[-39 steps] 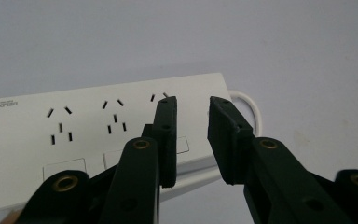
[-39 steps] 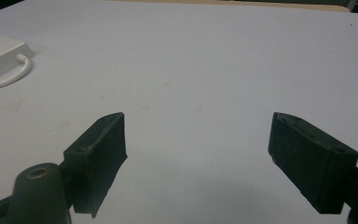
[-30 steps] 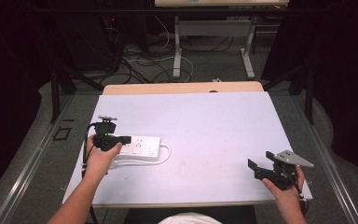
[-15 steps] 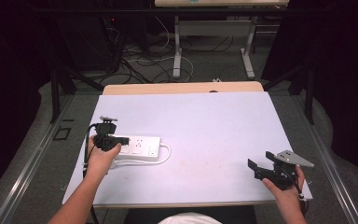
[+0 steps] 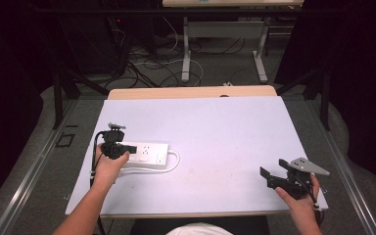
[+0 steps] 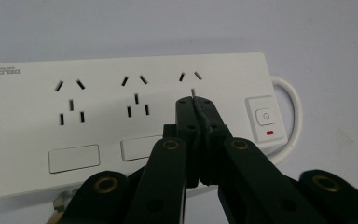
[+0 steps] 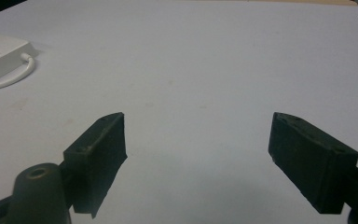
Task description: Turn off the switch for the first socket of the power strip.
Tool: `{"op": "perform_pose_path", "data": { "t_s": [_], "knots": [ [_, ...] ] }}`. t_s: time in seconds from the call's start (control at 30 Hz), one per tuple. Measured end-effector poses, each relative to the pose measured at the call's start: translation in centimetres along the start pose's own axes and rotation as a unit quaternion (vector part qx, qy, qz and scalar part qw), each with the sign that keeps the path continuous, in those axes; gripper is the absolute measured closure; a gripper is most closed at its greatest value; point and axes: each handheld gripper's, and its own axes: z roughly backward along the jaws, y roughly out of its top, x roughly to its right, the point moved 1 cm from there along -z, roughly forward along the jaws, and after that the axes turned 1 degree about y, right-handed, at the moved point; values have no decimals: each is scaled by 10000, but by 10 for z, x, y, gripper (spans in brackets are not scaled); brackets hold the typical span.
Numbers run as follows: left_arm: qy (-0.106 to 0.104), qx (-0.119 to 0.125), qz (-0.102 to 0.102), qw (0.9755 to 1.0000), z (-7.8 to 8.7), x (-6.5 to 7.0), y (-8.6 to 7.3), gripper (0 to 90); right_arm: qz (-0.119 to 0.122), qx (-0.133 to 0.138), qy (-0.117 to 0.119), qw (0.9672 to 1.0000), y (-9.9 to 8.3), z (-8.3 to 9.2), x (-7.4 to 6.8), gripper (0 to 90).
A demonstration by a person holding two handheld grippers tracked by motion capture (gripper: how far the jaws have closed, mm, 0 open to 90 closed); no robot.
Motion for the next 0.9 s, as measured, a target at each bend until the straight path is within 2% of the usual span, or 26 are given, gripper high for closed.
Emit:
{"op": "perform_pose_path", "data": {
  "t_s": [0.1, 0.13, 0.37, 0.4, 0.53, 0.7, 0.9],
  "knots": [
    [-34, -98, -5, 9999, -2, -2, -1, 900, -21, -7, 4, 10000, 0, 0, 0, 187],
    [4, -36, 27, 10000, -4, -1, -1, 900, -24, -23, -15, 10000, 0, 0, 0, 187],
    [-5, -109, 49, 9999, -9, -2, -4, 900, -19, -26, -5, 10000, 0, 0, 0, 187],
    [-43, -200, 27, 9998, -10, -3, -4, 900, -23, 12, -6, 10000, 0, 0, 0, 187],
    [-3, -146, 80, 9999, -13, -2, -5, 900, -2, -26, -7, 10000, 0, 0, 0, 187],
    [-31, -241, 75, 9997, -16, -2, -6, 900, 0, -32, -6, 10000, 0, 1, 0, 187],
    [-13, -234, 103, 9997, -21, -1, -8, 900, -6, -23, 10, 10000, 0, 0, 0, 187]
  ]
}}
